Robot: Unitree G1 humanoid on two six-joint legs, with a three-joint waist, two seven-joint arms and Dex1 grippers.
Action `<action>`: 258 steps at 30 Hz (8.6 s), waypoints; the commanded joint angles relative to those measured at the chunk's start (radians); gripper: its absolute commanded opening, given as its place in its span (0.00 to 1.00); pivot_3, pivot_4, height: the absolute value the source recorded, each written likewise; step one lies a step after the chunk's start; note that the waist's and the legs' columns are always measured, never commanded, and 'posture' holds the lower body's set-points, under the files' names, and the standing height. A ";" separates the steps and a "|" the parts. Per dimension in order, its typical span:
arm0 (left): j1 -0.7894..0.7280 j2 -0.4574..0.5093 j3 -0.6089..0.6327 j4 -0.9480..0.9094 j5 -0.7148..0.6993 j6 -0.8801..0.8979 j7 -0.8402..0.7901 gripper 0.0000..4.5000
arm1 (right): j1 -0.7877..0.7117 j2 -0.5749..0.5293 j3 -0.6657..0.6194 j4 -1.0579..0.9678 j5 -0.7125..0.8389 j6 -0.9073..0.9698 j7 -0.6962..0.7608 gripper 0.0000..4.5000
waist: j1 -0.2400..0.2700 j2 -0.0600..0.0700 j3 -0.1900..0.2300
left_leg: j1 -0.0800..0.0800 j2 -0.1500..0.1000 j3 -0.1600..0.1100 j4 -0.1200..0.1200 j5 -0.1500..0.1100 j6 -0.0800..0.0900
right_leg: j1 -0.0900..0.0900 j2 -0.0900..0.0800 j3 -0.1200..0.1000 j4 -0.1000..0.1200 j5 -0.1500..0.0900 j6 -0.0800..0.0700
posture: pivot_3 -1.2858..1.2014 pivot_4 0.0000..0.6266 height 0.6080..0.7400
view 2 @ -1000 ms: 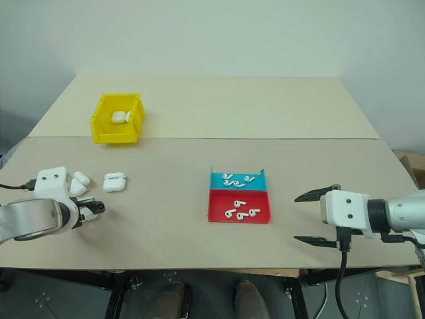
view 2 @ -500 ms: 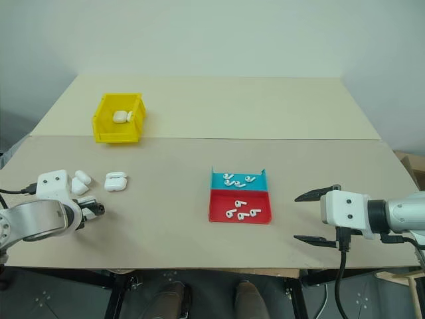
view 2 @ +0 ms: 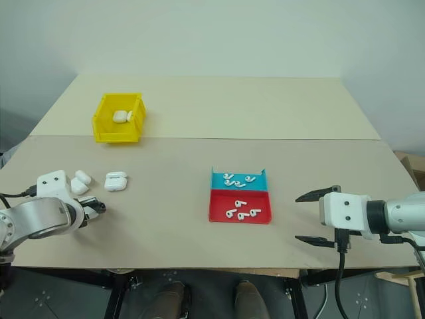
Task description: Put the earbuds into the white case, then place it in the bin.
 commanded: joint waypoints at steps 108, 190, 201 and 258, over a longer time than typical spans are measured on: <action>0.133 -0.456 -0.133 0.072 1.392 -1.204 -2.653 0.62 | -0.870 0.241 0.945 0.085 -0.622 0.249 0.190 0.54 | -0.026 0.002 -0.001 | -0.009 -0.004 -0.007 0.000 0.000 0.003 | -0.004 -0.002 -0.003 -0.004 0.000 0.006 | 0.52 0.24 1.00; 0.155 -0.424 -0.138 0.065 1.465 -1.248 -2.579 0.62 | -0.840 0.305 0.887 0.205 -0.712 0.043 0.193 0.28 | -0.027 0.002 -0.001 | -0.008 -0.003 -0.007 0.000 0.000 0.003 | -0.004 -0.002 -0.004 -0.003 0.000 0.005 | 0.52 0.24 1.00; 0.060 -0.447 -0.153 0.008 1.379 -1.163 -2.563 0.62 | -0.770 0.246 0.494 -0.056 -0.476 0.361 0.138 0.28 | -0.022 0.002 -0.001 | -0.010 -0.004 -0.007 0.000 0.000 0.002 | -0.004 -0.002 -0.004 -0.004 0.000 0.006 | 0.52 0.24 1.00; -0.176 -0.422 -0.155 -0.265 1.199 -0.699 -2.348 0.62 | -0.721 0.639 0.306 0.019 0.242 -0.028 -0.091 0.28 | -0.028 0.002 -0.001 | -0.008 0.004 -0.010 0.000 0.000 0.003 | -0.002 0.007 -0.004 -0.004 0.002 0.003 | 0.52 0.24 1.00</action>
